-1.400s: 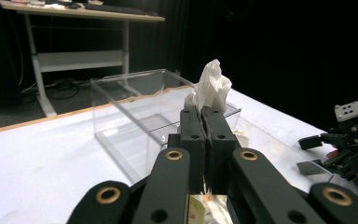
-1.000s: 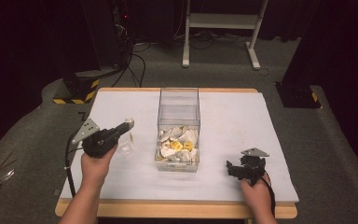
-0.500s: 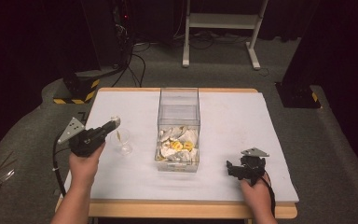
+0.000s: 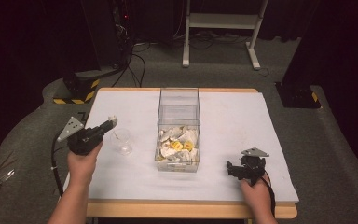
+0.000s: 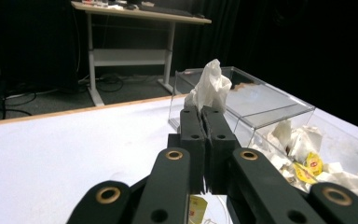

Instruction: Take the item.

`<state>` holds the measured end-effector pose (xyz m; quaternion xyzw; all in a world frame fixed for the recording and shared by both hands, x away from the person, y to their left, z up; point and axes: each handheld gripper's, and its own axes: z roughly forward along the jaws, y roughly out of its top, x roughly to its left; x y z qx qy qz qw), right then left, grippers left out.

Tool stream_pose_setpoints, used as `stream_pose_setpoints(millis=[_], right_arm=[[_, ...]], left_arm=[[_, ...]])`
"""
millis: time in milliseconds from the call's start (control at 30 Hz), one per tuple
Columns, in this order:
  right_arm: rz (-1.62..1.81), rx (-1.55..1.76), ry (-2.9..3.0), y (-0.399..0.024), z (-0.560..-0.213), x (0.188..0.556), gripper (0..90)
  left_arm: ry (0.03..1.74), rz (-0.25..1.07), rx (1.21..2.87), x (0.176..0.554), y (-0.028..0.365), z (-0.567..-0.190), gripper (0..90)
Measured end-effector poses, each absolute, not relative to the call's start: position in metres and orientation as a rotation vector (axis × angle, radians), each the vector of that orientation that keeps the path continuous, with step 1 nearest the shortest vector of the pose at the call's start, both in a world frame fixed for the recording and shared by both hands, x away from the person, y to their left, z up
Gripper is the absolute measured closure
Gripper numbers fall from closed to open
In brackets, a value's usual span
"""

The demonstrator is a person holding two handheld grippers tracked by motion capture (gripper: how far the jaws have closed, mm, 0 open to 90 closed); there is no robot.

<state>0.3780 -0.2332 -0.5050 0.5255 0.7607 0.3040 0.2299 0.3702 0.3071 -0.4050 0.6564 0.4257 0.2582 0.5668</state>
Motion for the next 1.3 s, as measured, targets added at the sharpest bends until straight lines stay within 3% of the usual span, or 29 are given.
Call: stream_pose_setpoints(millis=[1300], right_arm=[[0.838,1.448,2.092,-0.233,-0.505,0.378,8.7]], left_arm=[[1.088,0.604,1.676,0.375,0.294,-0.445,87.8]])
